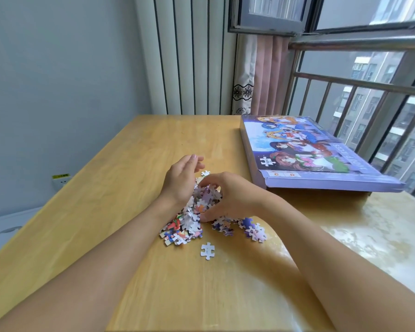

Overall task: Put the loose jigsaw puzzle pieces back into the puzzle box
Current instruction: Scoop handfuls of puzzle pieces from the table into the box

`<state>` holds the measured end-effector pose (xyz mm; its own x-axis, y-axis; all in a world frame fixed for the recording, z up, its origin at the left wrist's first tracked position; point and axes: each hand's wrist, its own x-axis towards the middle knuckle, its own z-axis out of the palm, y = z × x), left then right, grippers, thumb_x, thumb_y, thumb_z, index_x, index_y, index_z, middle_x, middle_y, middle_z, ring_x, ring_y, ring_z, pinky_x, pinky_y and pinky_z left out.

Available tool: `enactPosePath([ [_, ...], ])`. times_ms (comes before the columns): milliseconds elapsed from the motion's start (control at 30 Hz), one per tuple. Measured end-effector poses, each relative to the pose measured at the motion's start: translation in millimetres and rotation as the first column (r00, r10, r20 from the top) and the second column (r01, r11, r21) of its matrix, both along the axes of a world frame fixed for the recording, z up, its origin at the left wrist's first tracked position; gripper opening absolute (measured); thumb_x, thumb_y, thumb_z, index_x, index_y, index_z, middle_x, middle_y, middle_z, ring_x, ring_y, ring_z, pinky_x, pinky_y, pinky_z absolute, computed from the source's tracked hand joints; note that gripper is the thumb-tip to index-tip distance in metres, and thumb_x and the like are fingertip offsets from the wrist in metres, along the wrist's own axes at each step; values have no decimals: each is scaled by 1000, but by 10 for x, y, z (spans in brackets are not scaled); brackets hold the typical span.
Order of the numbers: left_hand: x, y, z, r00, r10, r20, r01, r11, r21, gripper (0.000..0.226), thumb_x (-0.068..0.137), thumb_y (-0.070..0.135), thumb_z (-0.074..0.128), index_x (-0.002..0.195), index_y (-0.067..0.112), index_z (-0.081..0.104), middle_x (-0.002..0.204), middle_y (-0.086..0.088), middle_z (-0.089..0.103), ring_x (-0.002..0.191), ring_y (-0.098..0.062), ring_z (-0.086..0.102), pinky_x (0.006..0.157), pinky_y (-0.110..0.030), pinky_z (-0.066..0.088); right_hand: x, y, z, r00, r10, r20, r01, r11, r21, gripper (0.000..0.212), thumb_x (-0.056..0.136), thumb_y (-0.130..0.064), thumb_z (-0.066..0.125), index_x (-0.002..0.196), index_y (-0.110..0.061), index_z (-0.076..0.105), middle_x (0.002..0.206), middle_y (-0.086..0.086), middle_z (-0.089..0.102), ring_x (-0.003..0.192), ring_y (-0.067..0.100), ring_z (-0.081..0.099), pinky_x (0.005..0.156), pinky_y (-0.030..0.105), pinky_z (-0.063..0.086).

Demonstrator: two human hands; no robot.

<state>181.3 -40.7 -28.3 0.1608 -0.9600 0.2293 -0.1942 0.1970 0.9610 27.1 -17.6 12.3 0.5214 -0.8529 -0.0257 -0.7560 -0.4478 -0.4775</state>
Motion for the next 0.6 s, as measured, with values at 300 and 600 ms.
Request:
enactPosePath([
  [300, -27, -81, -7, 997, 70, -24, -72, 992, -105, 32, 108, 30, 37, 100, 27, 68, 104, 3, 71, 104, -10, 65, 83, -30, 48, -25, -106, -71, 980, -53, 191, 38, 996, 79, 37, 70, -29, 90, 98, -15, 71, 101, 3, 67, 67, 10, 51, 66, 29, 43],
  [600, -10, -50, 71, 998, 60, -19, -62, 989, -134, 40, 106, 40, 40, 100, 18, 73, 99, 1, 74, 99, -13, 68, 89, -31, 50, -164, -146, -45, 829, -253, 499, 63, 928, 366, 31, 74, -12, 88, 97, 3, 73, 69, 12, 56, 58, 14, 48, 56, 26, 40],
])
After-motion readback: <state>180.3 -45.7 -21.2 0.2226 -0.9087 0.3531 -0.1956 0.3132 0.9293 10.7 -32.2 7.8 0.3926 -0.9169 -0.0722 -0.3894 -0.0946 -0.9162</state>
